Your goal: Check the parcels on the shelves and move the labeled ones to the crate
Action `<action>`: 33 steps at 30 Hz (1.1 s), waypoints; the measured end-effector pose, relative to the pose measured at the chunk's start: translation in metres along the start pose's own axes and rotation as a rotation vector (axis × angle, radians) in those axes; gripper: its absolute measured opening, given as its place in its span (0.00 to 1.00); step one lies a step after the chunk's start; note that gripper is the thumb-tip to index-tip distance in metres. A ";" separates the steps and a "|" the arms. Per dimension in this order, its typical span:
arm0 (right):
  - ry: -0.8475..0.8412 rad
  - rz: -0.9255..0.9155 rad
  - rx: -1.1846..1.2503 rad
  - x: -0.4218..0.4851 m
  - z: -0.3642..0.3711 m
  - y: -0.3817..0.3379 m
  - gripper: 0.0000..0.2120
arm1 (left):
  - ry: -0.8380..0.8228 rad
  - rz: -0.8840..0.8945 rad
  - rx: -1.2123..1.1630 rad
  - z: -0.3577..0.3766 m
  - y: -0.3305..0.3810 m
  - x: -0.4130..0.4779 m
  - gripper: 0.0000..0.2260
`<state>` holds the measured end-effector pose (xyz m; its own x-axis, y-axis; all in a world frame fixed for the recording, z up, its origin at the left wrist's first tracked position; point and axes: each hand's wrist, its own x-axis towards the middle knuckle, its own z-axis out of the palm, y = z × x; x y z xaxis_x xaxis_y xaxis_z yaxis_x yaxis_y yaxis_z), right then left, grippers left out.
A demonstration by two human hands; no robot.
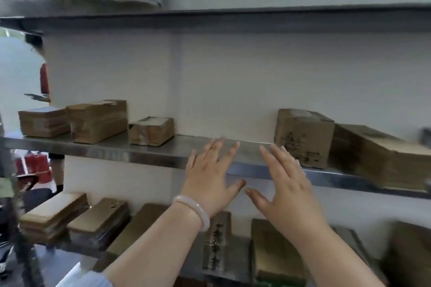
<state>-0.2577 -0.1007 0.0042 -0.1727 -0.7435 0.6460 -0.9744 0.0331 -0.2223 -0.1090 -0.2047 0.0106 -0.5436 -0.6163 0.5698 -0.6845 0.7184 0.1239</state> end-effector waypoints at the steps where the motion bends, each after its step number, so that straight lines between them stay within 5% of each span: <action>1: 0.022 0.043 -0.009 0.002 -0.005 0.007 0.40 | -0.015 0.031 -0.032 0.004 0.006 0.010 0.35; 8: 0.147 0.337 0.106 0.029 -0.042 0.053 0.38 | -0.070 0.191 -0.254 0.020 0.042 0.075 0.34; 18: 0.204 0.689 0.544 0.088 -0.047 0.108 0.35 | -0.207 0.106 -0.745 0.065 0.075 0.150 0.37; 27: 0.284 0.469 0.815 0.082 -0.037 0.082 0.21 | 0.021 -0.145 -1.019 0.051 0.060 0.142 0.18; 33: 0.229 0.230 0.509 0.086 -0.019 0.050 0.24 | -0.176 -0.298 -1.069 0.017 0.037 0.145 0.43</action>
<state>-0.3243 -0.1504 0.0630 -0.4524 -0.5904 0.6684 -0.7268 -0.1903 -0.6600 -0.2216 -0.2725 0.0837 -0.5467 -0.7857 0.2893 -0.0757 0.3906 0.9175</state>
